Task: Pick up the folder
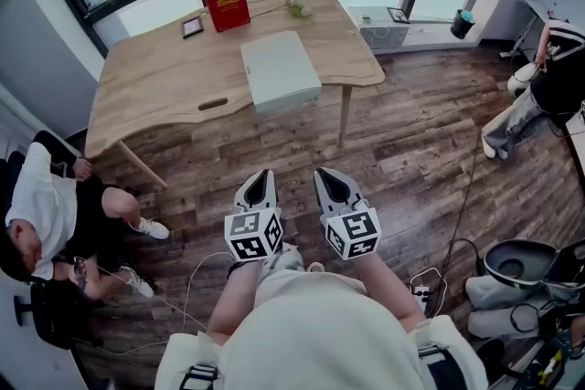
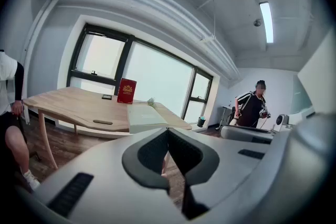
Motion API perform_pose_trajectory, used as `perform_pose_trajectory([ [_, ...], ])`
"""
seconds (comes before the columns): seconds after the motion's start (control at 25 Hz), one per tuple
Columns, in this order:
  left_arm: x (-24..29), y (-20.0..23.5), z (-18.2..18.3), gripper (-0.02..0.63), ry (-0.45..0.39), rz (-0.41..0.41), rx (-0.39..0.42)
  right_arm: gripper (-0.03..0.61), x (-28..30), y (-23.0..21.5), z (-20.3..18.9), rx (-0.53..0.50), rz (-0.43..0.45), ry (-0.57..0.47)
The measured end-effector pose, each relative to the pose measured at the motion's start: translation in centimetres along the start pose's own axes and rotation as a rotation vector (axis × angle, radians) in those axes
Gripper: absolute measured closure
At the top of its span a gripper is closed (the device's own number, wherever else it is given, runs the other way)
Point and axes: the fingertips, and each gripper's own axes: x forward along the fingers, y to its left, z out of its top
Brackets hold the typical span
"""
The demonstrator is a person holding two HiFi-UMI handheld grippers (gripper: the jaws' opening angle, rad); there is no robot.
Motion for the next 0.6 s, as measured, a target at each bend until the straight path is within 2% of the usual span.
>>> perform_pose_trajectory([
  [0.6,0.5,-0.4,-0.3,0.592,0.010,0.010,-0.029,0.560,-0.2,-0.7,0.1,-0.012,0.019,0.015],
])
